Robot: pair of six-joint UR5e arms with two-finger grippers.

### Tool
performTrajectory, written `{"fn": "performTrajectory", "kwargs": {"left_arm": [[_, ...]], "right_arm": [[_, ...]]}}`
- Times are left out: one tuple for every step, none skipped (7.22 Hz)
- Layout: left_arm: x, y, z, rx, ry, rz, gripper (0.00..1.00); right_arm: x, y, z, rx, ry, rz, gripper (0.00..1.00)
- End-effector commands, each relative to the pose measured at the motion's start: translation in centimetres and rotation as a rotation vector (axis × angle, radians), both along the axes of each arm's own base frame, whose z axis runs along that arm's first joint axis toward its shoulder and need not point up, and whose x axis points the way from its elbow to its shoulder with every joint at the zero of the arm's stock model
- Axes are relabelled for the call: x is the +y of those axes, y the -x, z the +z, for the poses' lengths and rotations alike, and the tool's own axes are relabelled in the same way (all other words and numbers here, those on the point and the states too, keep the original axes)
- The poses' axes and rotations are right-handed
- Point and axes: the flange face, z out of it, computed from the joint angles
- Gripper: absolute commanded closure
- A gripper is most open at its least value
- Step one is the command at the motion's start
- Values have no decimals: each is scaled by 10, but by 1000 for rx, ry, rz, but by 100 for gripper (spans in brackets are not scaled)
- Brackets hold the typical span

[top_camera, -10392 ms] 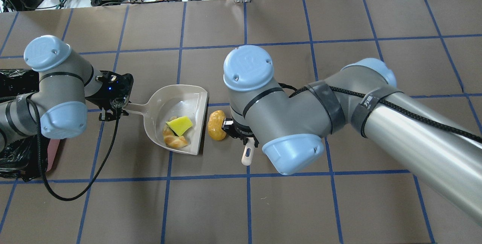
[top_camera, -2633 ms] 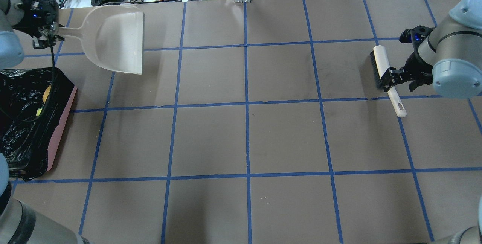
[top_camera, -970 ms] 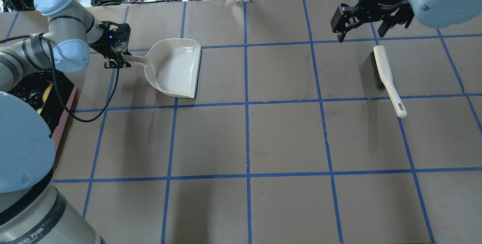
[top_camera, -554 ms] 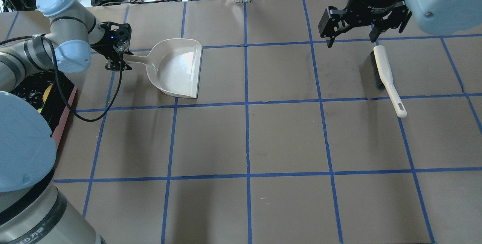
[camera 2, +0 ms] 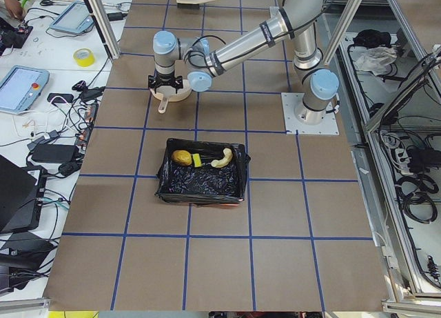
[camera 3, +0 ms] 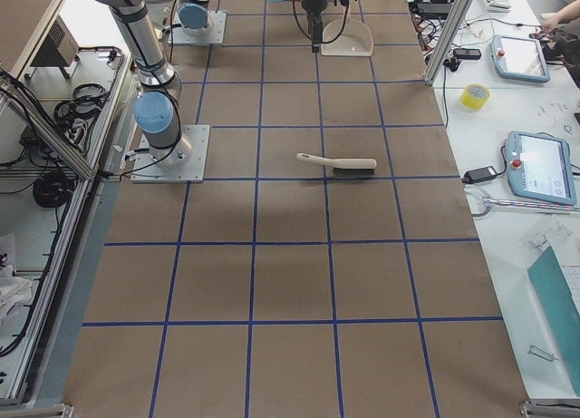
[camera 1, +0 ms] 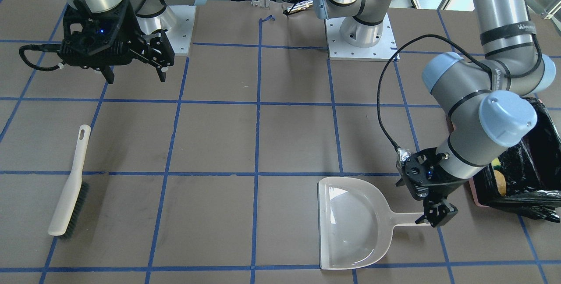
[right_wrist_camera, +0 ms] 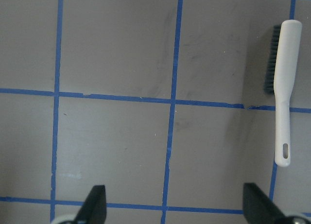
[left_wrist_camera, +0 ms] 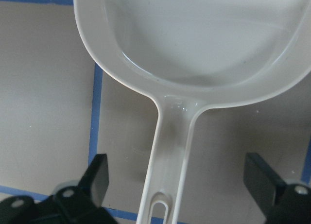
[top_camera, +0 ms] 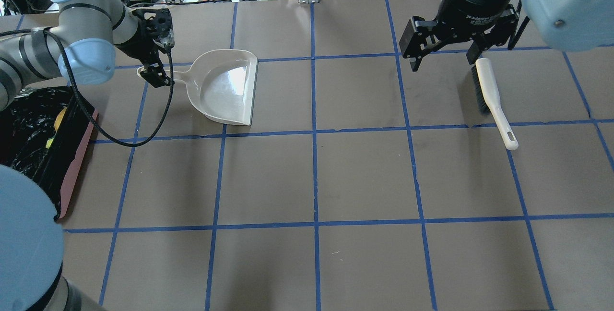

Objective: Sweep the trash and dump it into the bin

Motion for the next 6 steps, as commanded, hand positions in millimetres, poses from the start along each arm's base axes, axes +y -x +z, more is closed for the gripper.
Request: {"fn": "performTrajectory", "kwargs": {"left_arm": [[71, 17, 48, -1, -50, 203, 0], [107, 21, 62, -23, -65, 272, 0], [135, 26, 91, -8, -62, 399, 0], [155, 30, 106, 4, -101, 516, 0], [170, 33, 114, 19, -155, 669, 0], [171, 33, 131, 42, -179, 889, 0]], "right_arm": [[-3, 4, -3, -3, -9, -3, 1], [-2, 4, -3, 0, -10, -3, 1], [-1, 6, -9, 15, -22, -3, 0], [0, 5, -7, 15, -20, -2, 0], [-1, 5, -8, 15, -22, 0, 0], [-1, 5, -9, 12, -22, 0, 0]]}}
